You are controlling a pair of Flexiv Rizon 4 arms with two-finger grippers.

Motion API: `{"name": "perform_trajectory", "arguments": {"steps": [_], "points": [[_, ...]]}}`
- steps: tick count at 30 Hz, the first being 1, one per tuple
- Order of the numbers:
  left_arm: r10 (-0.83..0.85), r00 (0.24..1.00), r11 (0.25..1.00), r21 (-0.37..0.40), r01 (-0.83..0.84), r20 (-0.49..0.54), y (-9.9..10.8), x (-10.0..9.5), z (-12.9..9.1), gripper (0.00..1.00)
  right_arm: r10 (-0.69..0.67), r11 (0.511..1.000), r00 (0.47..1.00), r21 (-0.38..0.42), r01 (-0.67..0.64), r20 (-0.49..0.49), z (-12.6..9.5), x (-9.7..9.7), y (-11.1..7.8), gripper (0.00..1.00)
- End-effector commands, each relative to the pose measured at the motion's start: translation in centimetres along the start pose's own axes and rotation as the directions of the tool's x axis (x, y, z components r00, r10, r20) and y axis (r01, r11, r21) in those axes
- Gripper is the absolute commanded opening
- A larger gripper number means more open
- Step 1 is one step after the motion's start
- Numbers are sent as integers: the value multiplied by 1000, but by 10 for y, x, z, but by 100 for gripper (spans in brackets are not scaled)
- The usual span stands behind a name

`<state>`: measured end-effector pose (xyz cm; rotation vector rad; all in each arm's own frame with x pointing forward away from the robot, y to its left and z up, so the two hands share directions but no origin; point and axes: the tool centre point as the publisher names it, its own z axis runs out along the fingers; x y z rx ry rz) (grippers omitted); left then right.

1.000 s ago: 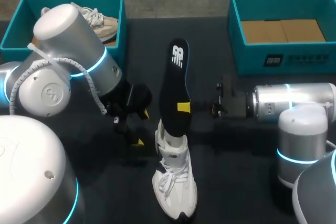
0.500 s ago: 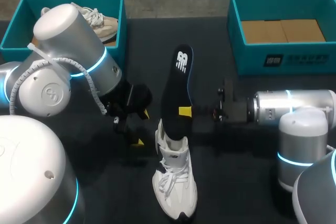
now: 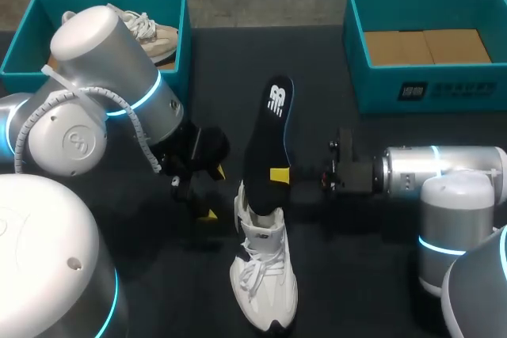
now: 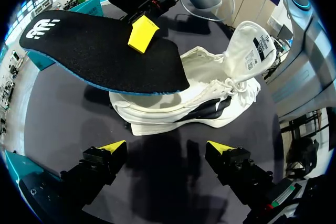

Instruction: Take the shoe out of the shoebox, open the shoe tongue, remove and reinsert the insole, then place the shoe into the shoebox

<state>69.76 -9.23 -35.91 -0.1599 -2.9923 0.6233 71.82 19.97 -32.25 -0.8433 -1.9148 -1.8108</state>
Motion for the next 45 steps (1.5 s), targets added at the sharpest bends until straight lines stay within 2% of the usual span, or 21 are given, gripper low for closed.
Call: {"name": "perform_trajectory", "arguments": {"steps": [1,11,31,41,45], "points": [[0,1000,1000,-3,0,1,0,0,1,100,5,1000,1000,2,-5,6,2,1,-4,0],[0,1000,1000,-3,0,1,0,0,1,100,7,1000,1000,0,-7,9,3,3,-6,0],[0,1000,1000,-3,0,1,0,0,1,100,-60,998,998,12,60,-26,10,3,39,0],[0,1000,1000,-3,0,1,0,0,1,100,-57,998,998,-3,56,-14,8,3,42,0],[0,1000,1000,-3,0,1,0,0,1,100,-45,999,999,-10,45,-1,8,12,41,0]]}}
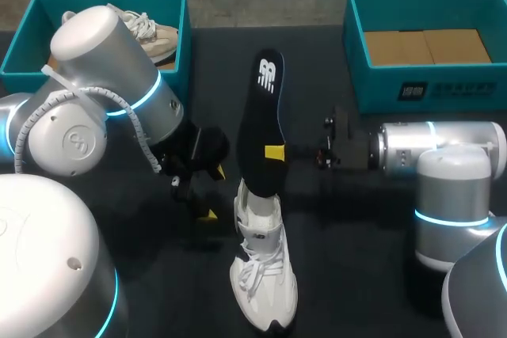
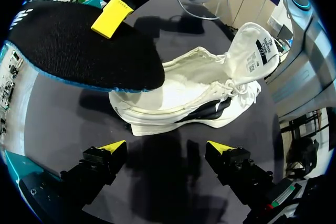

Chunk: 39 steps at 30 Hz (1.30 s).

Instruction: Take the shoe out of the shoebox, open the shoe tongue, remove and reinsert the insole, then place the shoe into the shoebox

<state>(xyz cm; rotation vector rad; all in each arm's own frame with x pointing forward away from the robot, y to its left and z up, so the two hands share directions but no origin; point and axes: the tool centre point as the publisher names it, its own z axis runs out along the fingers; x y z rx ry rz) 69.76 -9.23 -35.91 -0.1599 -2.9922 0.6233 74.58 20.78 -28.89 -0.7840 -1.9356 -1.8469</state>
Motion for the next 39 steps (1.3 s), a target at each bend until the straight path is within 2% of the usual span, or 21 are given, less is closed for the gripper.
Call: {"name": "perform_trajectory", "arguments": {"steps": [1,15,28,39], "points": [[0,1000,1000,-3,0,1,0,0,1,100,6,1000,1000,-9,-5,19,0,15,-4,0],[0,1000,1000,-3,0,1,0,0,1,100,6,1000,1000,-9,-5,19,0,15,-4,0],[-4,1000,1000,-4,4,2,-1,0,1,100,-11,1000,999,1,11,37,12,18,0,0],[-8,999,999,-35,10,36,-2,1,4,100,-14,1000,999,-3,14,34,15,20,-4,0]]}}
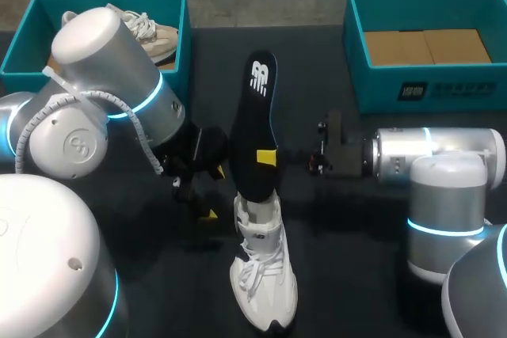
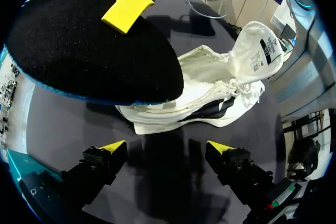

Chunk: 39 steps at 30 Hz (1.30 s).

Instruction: Take the shoe out of the shoebox, open the shoe tongue, remove and reinsert the insole, then place the shoe into the shoebox

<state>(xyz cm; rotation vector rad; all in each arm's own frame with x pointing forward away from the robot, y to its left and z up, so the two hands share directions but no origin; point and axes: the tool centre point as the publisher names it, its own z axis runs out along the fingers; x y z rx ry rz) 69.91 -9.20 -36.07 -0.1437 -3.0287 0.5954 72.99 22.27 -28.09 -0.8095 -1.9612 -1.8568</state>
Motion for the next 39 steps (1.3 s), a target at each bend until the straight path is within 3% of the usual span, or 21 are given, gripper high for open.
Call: {"name": "perform_trajectory", "arguments": {"steps": [1,39], "points": [[-3,1000,1000,-12,3,6,-3,3,2,100,-2,1000,1000,0,2,2,2,0,-1,0],[-16,1000,1000,-22,16,-1,-2,3,3,100,-69,998,997,-5,69,33,11,0,-10,0]]}}
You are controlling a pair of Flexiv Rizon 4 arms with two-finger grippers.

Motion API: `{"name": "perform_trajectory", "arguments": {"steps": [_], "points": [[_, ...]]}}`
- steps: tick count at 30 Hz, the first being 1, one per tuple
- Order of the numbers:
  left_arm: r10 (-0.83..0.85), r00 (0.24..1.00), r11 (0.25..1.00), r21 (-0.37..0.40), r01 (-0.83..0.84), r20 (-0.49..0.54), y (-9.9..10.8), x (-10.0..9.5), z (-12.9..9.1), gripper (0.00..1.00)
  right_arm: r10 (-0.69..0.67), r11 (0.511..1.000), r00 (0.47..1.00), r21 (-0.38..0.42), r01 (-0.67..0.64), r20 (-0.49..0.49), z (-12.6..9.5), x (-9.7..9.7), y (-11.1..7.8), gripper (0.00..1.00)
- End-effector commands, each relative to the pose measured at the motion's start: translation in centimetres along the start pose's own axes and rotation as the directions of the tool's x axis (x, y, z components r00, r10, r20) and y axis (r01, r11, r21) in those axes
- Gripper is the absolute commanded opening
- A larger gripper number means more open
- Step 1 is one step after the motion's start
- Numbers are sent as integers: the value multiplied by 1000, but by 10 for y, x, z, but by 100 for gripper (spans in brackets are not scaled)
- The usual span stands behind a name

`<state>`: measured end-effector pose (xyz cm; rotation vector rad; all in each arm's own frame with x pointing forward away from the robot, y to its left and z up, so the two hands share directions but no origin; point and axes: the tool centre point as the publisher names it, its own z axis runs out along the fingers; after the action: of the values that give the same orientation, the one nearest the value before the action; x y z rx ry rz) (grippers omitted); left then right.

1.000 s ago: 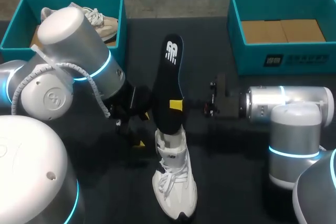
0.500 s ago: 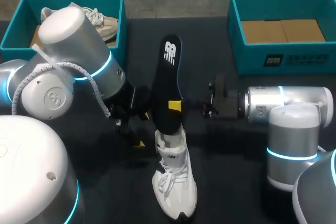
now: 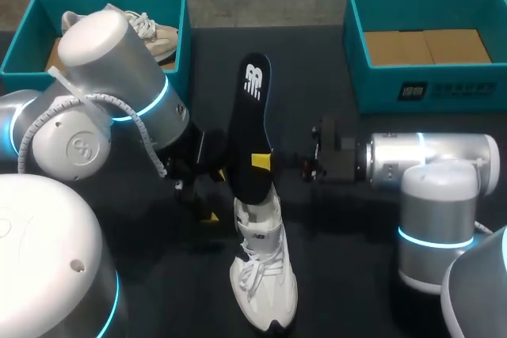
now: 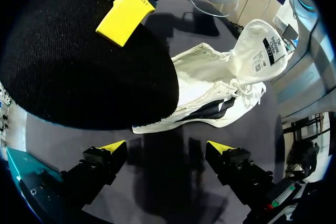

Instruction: Take the shoe out of the shoebox, open the shoe tongue, remove and reinsert the insole, then place the shoe into the shoebox

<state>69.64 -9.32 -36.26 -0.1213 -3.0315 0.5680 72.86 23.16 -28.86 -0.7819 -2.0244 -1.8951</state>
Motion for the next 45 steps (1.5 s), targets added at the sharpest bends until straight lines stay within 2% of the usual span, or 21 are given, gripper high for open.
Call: {"name": "perform_trajectory", "arguments": {"steps": [1,29,45], "points": [[0,1000,1000,-4,0,0,-1,0,1,100,-5,1000,1000,-3,5,8,1,2,-3,0],[0,1000,1000,-4,0,0,-1,0,1,100,-15,1000,998,-11,14,-55,-18,-6,-14,0],[0,1000,1000,-4,0,0,-1,0,1,100,-18,1000,996,4,19,-87,-10,-8,-18,0]]}}
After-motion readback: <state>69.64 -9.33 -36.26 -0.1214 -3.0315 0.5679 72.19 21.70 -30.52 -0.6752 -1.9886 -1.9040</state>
